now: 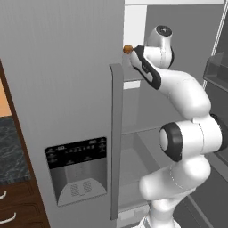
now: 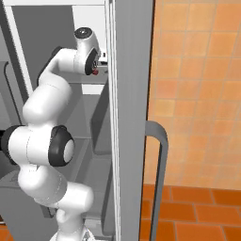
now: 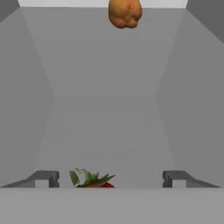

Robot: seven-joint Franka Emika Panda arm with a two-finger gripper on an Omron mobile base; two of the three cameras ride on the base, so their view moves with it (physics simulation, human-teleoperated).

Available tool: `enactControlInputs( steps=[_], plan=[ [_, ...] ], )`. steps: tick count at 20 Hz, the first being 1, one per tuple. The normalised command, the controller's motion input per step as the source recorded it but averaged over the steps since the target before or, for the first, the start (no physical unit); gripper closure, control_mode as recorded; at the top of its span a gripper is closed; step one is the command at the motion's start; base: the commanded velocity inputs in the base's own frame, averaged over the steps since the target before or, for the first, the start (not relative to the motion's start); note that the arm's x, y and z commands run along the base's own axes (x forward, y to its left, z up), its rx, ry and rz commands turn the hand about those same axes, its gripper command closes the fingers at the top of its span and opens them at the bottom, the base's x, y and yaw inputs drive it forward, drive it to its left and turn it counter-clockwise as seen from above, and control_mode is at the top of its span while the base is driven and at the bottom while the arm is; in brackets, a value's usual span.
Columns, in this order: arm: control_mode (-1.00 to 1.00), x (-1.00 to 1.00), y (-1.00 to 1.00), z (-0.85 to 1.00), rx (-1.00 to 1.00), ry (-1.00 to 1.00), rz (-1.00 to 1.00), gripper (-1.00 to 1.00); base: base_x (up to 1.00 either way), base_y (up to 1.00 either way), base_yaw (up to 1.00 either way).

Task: Take the strawberry from the fridge and place it on top of the pancake, located on the dining counter.

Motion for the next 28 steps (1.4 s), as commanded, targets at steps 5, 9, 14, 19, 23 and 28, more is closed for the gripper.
enactControlInputs(
  steps=[5, 9, 14, 19, 23, 28],
  plan=[
    [-1.0, -0.24, 0.01, -0.31, 0.0, -0.1, -0.03, 1.0, 0.0, 0.0, 0.0],
    [-1.0, -0.93, 0.0, -0.02, 0.02, -0.13, -0.24, 1.0, 0.0, 0.0, 0.0],
    [-1.0, -1.0, 0.0, 0.0, 0.02, -0.04, -0.28, 1.0, 0.0, 0.0, 0.0],
    [-1.0, -1.0, 0.0, 0.0, 0.03, -0.01, -0.09, 1.0, 0.0, 0.0, 0.0],
    [-1.0, -1.0, 0.02, 0.0, 0.01, 0.03, 0.01, 1.0, 0.0, 0.0, 0.0],
    [-1.0, -1.0, 0.01, -0.22, 0.01, 0.05, 0.0, 1.0, 0.0, 0.0, 0.0]
  ],
)
